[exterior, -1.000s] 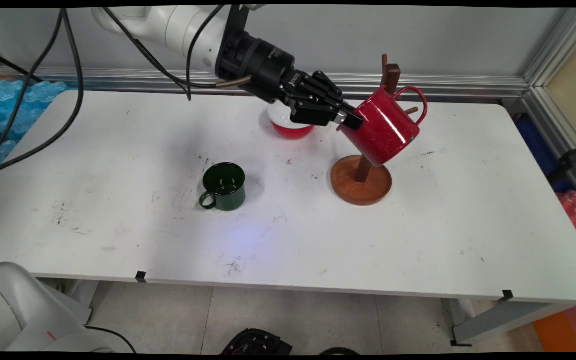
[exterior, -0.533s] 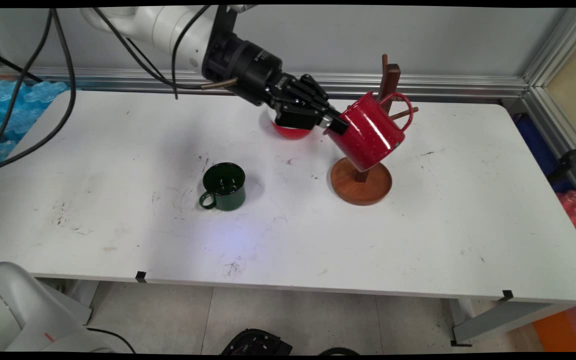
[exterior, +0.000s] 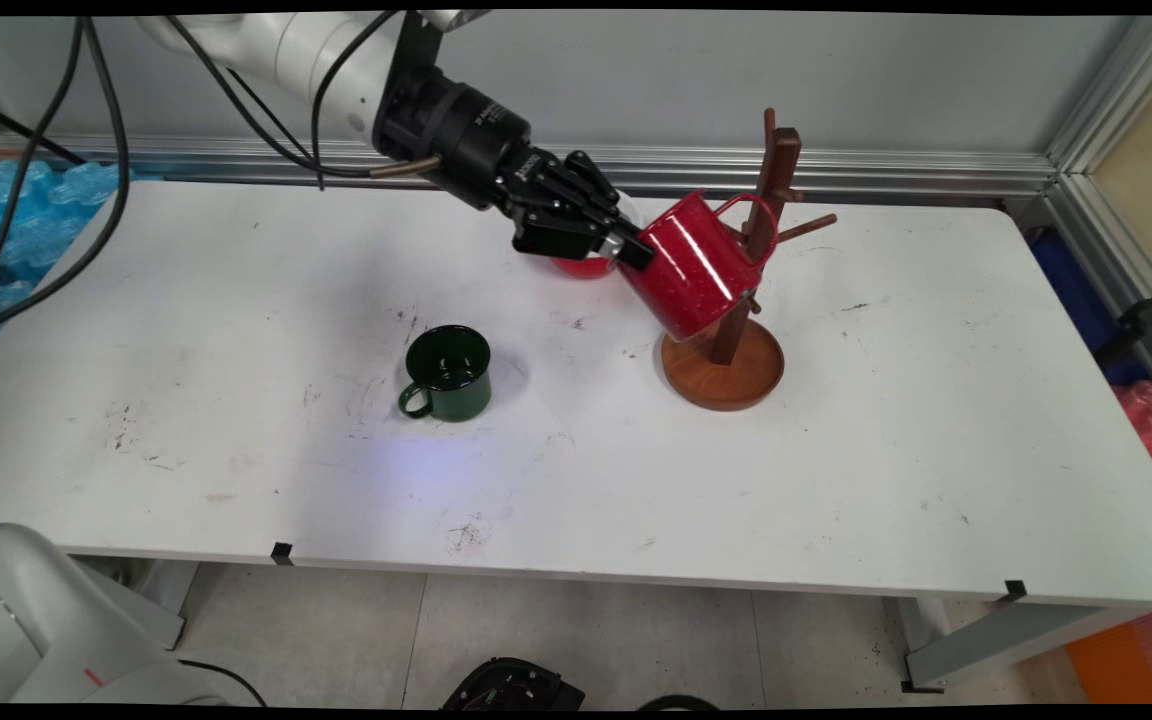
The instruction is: Place the picked object on the table
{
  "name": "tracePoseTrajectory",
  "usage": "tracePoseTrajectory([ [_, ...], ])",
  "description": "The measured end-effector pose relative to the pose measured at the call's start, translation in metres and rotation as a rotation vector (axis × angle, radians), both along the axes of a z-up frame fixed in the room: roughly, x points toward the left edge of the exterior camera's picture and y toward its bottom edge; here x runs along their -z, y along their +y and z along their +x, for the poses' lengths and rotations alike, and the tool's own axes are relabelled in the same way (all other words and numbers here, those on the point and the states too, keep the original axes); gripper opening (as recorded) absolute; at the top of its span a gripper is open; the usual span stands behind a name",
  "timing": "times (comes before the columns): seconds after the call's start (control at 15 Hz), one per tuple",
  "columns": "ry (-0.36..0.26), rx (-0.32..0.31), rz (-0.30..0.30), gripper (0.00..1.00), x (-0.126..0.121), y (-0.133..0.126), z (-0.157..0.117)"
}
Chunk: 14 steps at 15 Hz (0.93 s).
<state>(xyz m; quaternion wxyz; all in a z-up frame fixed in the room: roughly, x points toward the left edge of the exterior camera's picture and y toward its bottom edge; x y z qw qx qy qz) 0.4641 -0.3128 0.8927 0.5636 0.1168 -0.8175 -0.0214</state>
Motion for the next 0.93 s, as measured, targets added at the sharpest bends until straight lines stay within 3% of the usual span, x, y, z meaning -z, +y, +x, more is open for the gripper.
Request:
tracePoseTrajectory([
  [0.93, -0.144, -0.004, -0.066, 0.00, 0.009, -0.014, 0.049],
])
